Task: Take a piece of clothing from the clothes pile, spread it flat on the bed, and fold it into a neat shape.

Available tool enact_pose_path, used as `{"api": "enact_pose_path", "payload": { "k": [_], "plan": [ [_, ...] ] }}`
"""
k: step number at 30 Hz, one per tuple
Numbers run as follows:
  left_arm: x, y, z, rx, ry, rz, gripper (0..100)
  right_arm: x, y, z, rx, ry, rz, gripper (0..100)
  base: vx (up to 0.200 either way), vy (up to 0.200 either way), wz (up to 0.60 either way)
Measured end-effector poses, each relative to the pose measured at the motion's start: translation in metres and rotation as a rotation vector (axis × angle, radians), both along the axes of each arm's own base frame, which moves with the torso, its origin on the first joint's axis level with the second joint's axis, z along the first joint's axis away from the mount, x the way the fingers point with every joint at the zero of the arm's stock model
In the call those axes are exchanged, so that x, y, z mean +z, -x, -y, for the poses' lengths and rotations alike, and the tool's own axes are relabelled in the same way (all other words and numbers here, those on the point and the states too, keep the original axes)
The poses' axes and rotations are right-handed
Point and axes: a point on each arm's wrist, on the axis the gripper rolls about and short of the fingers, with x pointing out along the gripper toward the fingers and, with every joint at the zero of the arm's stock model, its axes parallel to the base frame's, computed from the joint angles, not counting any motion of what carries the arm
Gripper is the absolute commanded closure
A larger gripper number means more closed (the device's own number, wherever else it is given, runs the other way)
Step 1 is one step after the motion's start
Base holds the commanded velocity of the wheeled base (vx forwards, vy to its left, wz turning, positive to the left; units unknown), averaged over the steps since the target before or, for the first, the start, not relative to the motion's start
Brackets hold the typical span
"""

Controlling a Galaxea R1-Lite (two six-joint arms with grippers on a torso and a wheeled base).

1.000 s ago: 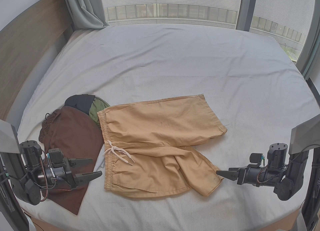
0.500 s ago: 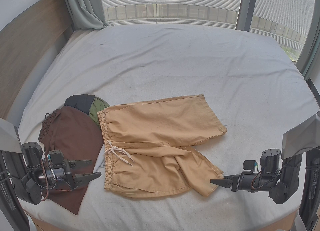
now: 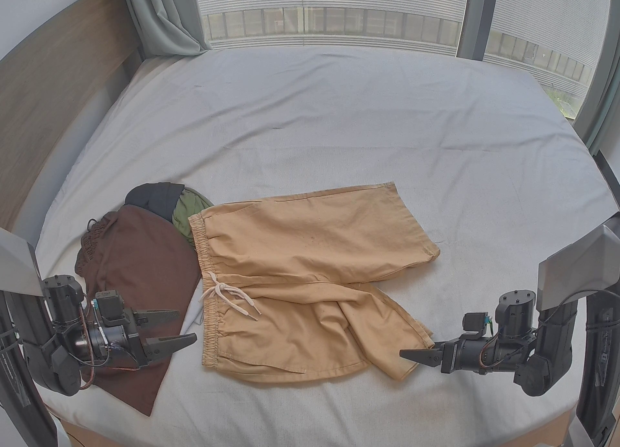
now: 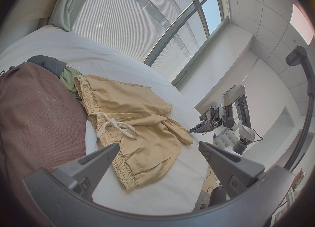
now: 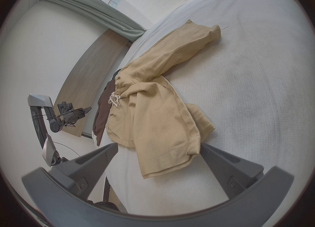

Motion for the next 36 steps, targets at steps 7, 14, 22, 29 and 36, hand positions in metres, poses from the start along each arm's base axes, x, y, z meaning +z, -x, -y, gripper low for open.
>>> {"api": "enact_pose_path", "payload": {
  "k": [7, 14, 22, 29, 36],
  "plan": [
    [0.0, 0.0, 0.0, -0.002, 0.001, -0.001, 0, -0.001, -0.003, -0.001, -0.002, -0.002, 0.009, 100, 0.0, 0.0, 0.0],
    [0.0, 0.0, 0.0, -0.002, 0.001, 0.0, 0, -0.001, -0.004, 0.001, -0.006, 0.0, 0.015, 100, 0.0, 0.0, 0.0],
    [0.0, 0.0, 0.0, -0.004, 0.001, -0.002, 0, 0.003, -0.008, 0.004, -0.024, -0.002, 0.036, 100, 0.0, 0.0, 0.0],
    [0.0, -0.001, 0.0, -0.003, 0.002, -0.002, 0, 0.02, -0.029, 0.018, -0.113, -0.012, 0.147, 100, 0.0, 0.0, 0.0],
    [0.0, -0.001, 0.001, -0.006, 0.002, -0.003, 0, 0.032, -0.046, 0.027, -0.159, -0.027, 0.231, 100, 0.0, 0.0, 0.0]
  ]
}}
